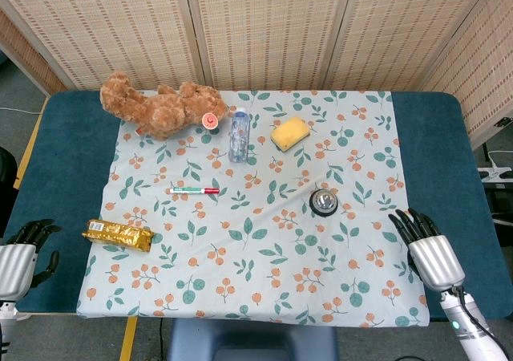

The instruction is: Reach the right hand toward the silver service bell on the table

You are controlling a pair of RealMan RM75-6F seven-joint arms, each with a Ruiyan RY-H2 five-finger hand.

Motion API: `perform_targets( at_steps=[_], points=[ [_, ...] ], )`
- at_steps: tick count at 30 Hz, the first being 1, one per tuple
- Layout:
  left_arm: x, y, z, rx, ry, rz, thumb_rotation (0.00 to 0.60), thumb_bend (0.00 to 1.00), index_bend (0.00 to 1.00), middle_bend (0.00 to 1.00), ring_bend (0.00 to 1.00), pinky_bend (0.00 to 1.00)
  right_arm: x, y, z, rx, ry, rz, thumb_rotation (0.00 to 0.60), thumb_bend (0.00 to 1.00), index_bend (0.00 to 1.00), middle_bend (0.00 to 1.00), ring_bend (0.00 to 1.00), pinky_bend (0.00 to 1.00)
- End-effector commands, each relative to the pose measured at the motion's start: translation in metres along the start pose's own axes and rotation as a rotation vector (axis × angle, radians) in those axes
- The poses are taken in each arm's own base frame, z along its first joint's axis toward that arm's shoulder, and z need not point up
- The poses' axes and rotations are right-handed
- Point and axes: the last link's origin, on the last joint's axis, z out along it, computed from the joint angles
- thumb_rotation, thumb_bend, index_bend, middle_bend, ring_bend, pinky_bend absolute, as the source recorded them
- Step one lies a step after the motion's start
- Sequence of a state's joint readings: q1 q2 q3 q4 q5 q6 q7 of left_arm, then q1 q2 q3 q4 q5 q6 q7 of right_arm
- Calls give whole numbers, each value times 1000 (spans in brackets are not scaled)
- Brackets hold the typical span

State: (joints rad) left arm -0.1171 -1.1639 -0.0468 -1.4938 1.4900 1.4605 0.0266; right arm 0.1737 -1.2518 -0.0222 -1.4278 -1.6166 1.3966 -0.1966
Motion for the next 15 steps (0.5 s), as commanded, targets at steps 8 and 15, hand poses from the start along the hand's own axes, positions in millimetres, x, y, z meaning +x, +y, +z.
perform_targets(
  at_steps=[8,15],
  points=[
    [-2,-1,1,-6,4,-8,600,483,287,209,168,410,-7,-3,13,41,59,3,600,1000,0,56,0,131],
    [-4,-5,3,3,7,-12,600,482,287,209,168,411,-31,-15,71,101,18,-30,600,1000,0,55,0,102]
  ],
)
